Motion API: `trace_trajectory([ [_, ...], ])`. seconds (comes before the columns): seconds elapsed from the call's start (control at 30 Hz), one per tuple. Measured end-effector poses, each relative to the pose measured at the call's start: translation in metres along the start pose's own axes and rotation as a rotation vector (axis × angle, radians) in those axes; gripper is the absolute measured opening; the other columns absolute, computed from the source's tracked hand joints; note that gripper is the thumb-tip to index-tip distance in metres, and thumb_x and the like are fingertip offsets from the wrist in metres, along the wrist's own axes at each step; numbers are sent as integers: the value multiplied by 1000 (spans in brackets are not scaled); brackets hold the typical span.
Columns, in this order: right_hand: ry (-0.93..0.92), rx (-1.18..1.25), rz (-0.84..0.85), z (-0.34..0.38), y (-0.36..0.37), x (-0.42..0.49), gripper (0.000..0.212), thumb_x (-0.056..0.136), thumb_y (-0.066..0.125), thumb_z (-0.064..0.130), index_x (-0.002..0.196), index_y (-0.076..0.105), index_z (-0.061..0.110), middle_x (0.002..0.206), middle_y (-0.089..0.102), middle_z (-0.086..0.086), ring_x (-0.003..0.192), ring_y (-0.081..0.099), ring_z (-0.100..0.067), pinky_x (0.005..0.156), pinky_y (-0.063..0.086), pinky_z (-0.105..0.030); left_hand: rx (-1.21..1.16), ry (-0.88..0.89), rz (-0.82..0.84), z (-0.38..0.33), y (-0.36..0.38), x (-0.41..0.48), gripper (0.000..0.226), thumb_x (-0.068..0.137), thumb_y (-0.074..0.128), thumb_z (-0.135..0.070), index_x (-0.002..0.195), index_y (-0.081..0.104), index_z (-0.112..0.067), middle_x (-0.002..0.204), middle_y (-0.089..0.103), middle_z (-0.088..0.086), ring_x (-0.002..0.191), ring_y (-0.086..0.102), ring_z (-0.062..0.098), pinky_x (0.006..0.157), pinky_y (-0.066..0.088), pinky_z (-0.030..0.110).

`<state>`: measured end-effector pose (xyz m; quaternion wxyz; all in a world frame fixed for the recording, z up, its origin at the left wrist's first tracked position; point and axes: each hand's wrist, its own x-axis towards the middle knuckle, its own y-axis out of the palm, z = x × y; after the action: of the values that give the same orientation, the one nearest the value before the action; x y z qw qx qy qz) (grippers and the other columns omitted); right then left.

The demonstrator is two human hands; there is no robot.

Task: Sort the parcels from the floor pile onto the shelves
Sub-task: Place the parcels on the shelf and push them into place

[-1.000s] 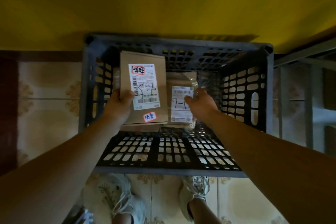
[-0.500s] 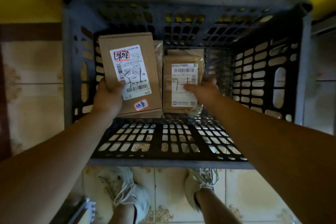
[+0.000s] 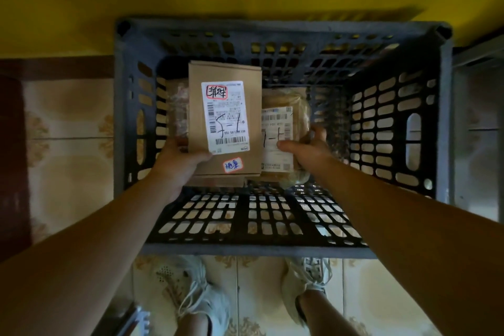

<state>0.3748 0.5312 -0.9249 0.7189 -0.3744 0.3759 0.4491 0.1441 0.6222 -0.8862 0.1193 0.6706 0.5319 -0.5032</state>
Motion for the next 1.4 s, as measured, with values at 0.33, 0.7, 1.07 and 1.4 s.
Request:
trace_trajectory([
  [0.33, -69, 233, -88, 55, -48, -109, 83, 82, 78, 24, 148, 29, 28, 113, 62, 4, 94, 67, -18, 69, 58, -36, -289, -23, 80, -62, -54, -99, 46, 93, 58, -13, 135, 48, -28, 128, 56, 3, 117, 53, 28, 80, 53, 43],
  [0.7, -356, 106, 44, 181, -81, -374, 74, 82, 80, 19, 144, 39, 21, 119, 62, 1, 95, 67, -21, 84, 57, -42, -203, 138, -75, -150, -202, -348, 48, 72, 65, 8, 115, 49, -5, 99, 62, 13, 84, 65, 28, 71, 55, 41],
  [1.07, -720, 145, 19, 224, -98, -608, 84, 81, 80, 14, 149, 31, 23, 117, 67, -5, 86, 73, -23, 74, 62, -43, -630, 505, -179, -170, -294, -529, 37, 97, 54, -9, 127, 44, -27, 111, 55, 0, 84, 59, 23, 68, 50, 39],
  [1.4, -943, 53, -35, 202, -104, -751, 92, 78, 83, 26, 152, 28, 28, 127, 63, -5, 91, 72, -24, 81, 60, -46, -451, 709, -196, -160, -347, -673, 36, 88, 59, 3, 124, 53, -3, 106, 66, 16, 81, 65, 23, 75, 53, 37],
])
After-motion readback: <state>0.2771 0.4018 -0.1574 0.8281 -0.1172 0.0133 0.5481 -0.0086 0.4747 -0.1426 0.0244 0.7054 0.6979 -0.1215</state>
